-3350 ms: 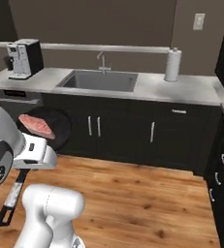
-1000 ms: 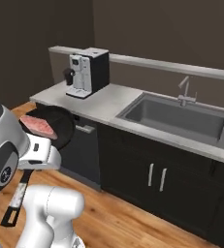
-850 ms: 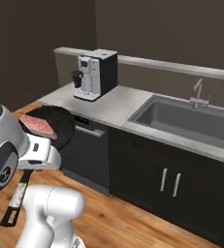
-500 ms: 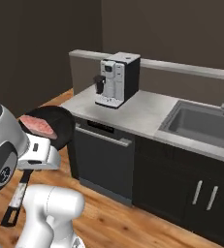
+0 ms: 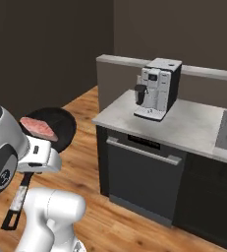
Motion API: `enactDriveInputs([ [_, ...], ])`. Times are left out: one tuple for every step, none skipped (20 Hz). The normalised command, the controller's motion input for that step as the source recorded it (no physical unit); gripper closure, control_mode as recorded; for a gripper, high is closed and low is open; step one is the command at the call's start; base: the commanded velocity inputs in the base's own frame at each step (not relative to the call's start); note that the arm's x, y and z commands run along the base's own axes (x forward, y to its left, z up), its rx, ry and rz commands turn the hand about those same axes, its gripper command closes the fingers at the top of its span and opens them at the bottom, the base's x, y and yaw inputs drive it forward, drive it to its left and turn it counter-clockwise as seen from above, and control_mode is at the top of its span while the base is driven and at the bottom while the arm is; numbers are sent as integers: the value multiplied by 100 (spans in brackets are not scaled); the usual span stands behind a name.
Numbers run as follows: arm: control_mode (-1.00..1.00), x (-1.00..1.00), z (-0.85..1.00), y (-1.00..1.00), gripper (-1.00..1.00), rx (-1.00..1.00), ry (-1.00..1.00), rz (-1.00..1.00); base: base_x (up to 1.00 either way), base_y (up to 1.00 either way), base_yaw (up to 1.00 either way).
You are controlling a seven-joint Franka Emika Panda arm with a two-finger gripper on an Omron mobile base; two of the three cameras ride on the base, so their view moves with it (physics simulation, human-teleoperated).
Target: Pick up the pan with the steak in it and place it on the dining table. Then place the steak on the plate.
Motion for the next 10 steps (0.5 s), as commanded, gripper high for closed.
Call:
enactDriveInputs([
  [100,0,0,0,100,0,0,0,34,100,-4],
  [100,0,0,0,100,0,0,0,34,100,-4],
  [100,0,0,0,100,0,0,0,34,100,-4],
  [100,0,0,0,100,0,0,0,34,100,-4],
  [100,0,0,0,100,0,0,0,35,100,-4],
  [100,0,0,0,100,0,0,0,35,100,-5],
  [100,0,0,0,100,0,0,0,35,100,-5],
  [100,0,0,0,100,0,0,0,34,100,-5],
  [100,0,0,0,100,0,0,0,32,100,-5],
  [100,0,0,0,100,0,0,0,31,100,-5],
])
